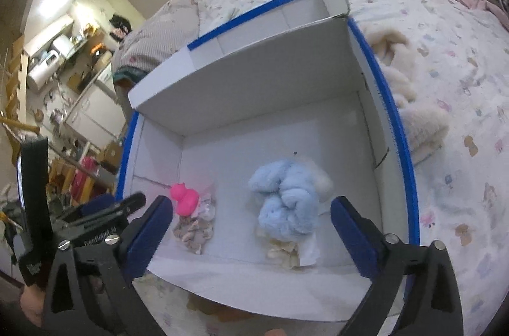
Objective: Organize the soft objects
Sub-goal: 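Withdraw both tools from the box toward the tan cylinder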
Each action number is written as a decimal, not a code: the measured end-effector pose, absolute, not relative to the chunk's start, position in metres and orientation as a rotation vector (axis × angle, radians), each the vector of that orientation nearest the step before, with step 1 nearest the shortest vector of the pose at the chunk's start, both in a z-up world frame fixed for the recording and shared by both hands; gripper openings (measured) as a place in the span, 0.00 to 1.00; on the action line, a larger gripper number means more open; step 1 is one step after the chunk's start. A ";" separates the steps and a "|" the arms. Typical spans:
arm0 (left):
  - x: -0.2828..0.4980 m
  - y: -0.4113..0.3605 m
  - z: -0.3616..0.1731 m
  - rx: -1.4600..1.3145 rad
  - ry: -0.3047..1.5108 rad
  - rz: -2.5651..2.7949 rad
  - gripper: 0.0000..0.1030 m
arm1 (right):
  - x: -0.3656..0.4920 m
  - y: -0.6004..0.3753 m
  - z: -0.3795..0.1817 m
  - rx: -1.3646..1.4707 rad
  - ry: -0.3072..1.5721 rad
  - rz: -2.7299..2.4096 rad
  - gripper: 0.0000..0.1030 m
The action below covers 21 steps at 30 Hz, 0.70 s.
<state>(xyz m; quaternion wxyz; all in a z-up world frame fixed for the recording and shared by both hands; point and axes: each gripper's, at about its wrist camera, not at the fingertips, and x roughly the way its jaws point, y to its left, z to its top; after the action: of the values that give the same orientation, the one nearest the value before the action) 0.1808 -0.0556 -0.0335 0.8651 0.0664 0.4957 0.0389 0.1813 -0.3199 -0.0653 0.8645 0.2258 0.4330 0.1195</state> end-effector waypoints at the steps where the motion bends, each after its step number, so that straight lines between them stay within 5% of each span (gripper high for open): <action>1: 0.178 -0.053 -0.032 0.127 1.034 0.075 0.62 | 0.181 -0.320 -0.065 0.487 0.912 0.253 1.00; 21: 0.129 -0.012 -0.027 0.043 1.062 0.002 0.62 | 0.138 -0.293 -0.051 0.409 0.917 0.264 1.00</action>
<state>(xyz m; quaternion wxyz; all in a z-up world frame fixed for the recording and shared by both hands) 0.1292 -0.0117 -0.0271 0.8620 0.0203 0.5066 0.0008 0.1382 -0.2932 -0.0514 0.8683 0.1955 0.4381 0.1263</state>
